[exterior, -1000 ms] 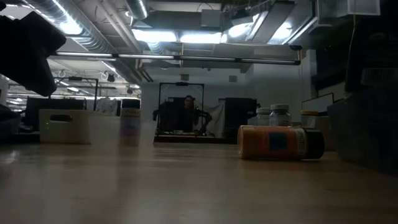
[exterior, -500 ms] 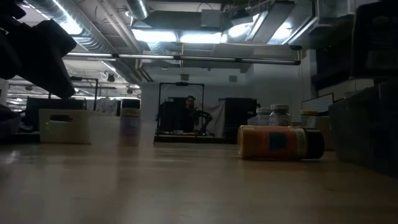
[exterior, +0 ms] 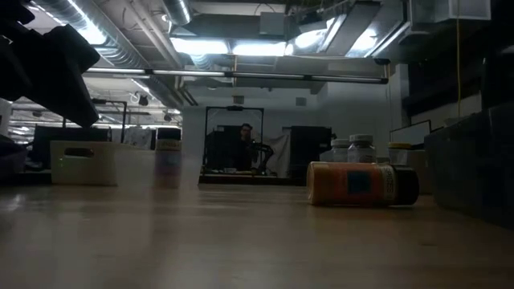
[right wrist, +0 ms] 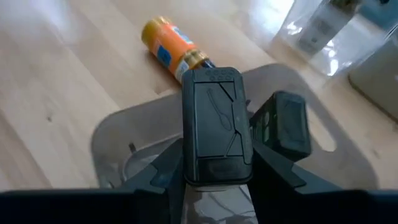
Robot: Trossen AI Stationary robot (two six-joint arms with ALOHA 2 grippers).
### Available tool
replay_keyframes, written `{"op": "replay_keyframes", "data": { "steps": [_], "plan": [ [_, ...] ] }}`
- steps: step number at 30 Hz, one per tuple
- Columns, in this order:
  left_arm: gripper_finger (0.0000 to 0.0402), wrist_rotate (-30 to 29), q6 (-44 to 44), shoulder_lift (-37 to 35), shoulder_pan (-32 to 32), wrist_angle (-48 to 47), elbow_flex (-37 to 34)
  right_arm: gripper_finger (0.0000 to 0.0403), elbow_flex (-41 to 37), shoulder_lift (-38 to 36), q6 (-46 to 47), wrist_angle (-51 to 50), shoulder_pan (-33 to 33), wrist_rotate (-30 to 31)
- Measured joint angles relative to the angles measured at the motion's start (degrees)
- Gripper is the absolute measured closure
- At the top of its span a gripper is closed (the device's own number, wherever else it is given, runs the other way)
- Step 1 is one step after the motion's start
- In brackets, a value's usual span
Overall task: Sort spices by type
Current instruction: Put the green seasoning can into the black bin
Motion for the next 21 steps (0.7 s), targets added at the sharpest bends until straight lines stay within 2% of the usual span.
{"op": "replay_keyframes", "data": {
  "steps": [9, 16, 21],
  "plan": [
    [0.0160, -0.02, 0.02, 0.00, 0.07, 1.48, 0.00, 0.0266, -7.49, -0.02, 0.09, 7.75, -0.04, -2.61],
    [0.0160, 0.00, 1.10, 0.00, 1.06, 3.39, 0.02, 0.0218, -10.54, -0.02, 0.15, 10.71, -0.04, -4.94],
    [0.0160, -0.01, 1.33, 0.00, 2.30, 3.41, 0.01, 0.0202, -11.49, -0.02, -0.05, 12.94, -0.04, -7.66]
  ]
}}
